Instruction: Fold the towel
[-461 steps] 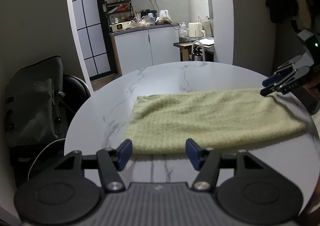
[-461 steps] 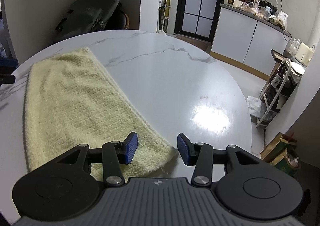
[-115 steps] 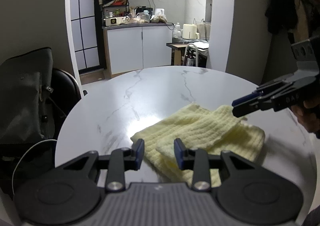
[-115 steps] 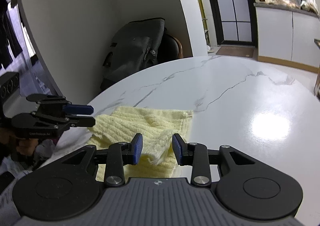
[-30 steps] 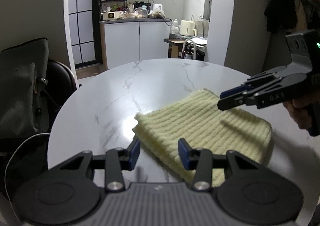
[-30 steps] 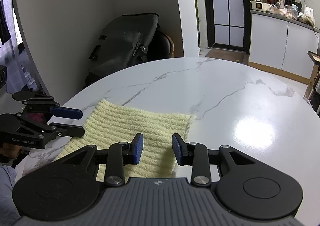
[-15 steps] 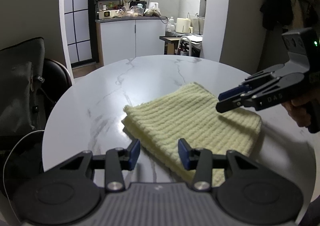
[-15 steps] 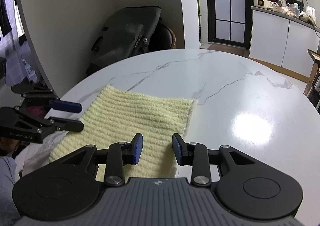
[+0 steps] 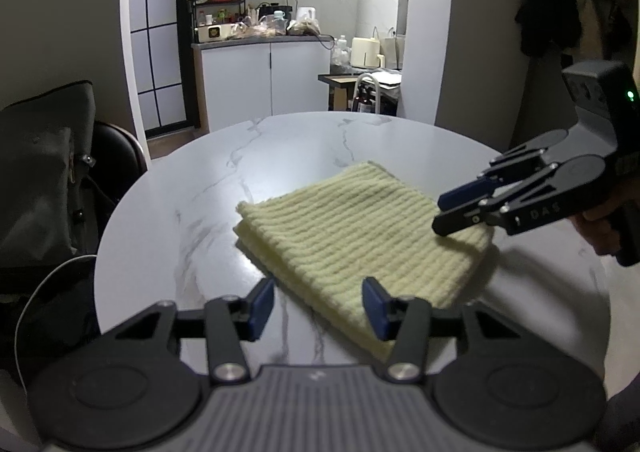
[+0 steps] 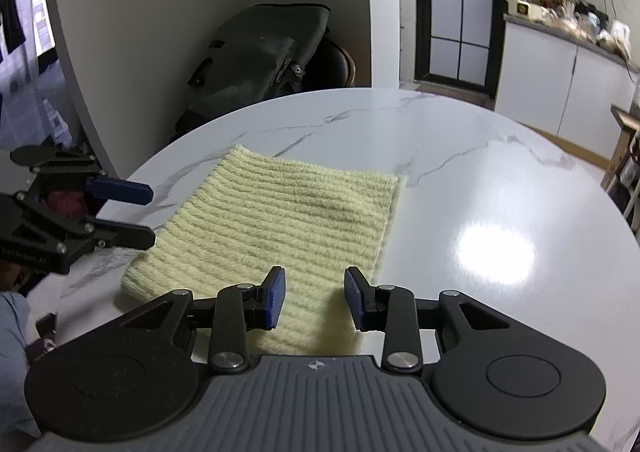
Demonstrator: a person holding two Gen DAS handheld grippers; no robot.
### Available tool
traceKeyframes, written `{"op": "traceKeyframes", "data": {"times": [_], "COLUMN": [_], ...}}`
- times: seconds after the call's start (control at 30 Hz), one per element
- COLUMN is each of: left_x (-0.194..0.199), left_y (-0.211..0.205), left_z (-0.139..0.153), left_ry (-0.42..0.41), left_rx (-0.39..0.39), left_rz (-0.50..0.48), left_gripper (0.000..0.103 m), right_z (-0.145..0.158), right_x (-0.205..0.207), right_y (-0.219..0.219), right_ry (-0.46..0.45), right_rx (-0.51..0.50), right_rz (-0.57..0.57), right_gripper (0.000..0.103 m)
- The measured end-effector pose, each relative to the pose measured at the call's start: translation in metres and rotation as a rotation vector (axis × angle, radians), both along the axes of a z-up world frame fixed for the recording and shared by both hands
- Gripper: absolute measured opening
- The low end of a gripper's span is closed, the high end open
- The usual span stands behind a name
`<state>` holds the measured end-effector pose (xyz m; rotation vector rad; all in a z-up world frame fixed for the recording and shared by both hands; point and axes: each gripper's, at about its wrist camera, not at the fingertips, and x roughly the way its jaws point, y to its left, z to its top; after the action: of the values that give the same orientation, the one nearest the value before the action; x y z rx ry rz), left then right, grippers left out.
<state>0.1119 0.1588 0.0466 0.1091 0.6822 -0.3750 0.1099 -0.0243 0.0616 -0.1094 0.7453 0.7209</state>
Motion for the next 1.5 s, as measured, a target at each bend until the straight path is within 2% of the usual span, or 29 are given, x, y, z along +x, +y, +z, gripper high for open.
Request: {"op": "traceKeyframes", "data": {"times": [0.13,0.23,0.33,0.47,0.5,0.6,0.67,0.73,0.87,1.03,1.27,1.4,1.5], "left_x": [-0.011,-0.018,-0.025,-0.036,-0.039,-0.045,-0.051,-0.057,-0.067,-0.078,-0.090,-0.097,-0.101], "left_y": [-0.004,-0.005,-0.008,-0.015,-0.017,-0.021,-0.025,-0.027,-0.033,-0.034,-0.033,-0.037,-0.036], "left_z": [0.006,0.010,0.014,0.020,0.023,0.027,0.030,0.034,0.041,0.047,0.054,0.058,0.062], "left_ry": [-0.015,-0.023,-0.026,-0.038,-0.046,-0.061,-0.074,-0.096,-0.137,-0.142,-0.152,-0.165,-0.156], "left_rx": [0.012,0.006,0.007,0.023,0.023,0.027,0.033,0.035,0.057,0.042,0.041,0.061,0.026], "left_rz": [0.004,0.008,0.010,0.004,0.001,-0.002,0.003,0.012,0.036,0.050,0.097,0.105,0.110], "left_gripper": [0.063,0.064,0.072,0.076,0.080,0.084,0.087,0.097,0.100,0.103,0.103,0.103,0.103], "right_z": [0.003,0.003,0.003,0.005,0.006,0.008,0.009,0.011,0.015,0.016,0.024,0.026,0.026], "right_x": [-0.010,-0.019,-0.028,-0.040,-0.043,-0.051,-0.055,-0.060,-0.069,-0.082,-0.096,-0.096,-0.094], "right_y": [0.000,0.000,-0.001,-0.006,-0.007,-0.011,-0.012,-0.014,-0.014,-0.010,-0.013,-0.016,-0.021], "right_ry": [-0.017,-0.028,-0.030,-0.038,-0.042,-0.057,-0.066,-0.074,-0.076,-0.092,-0.149,-0.112,-0.074], "right_rx": [-0.011,-0.022,-0.018,-0.022,-0.024,-0.014,-0.017,-0.019,-0.027,-0.100,-0.104,-0.081,-0.051], "right_rz": [0.004,0.010,0.015,0.007,0.005,-0.014,-0.018,-0.023,-0.004,0.007,-0.006,-0.035,-0.077], "right_gripper": [0.037,0.037,0.037,0.038,0.050,0.075,0.082,0.090,0.102,0.102,0.103,0.103,0.103]}}
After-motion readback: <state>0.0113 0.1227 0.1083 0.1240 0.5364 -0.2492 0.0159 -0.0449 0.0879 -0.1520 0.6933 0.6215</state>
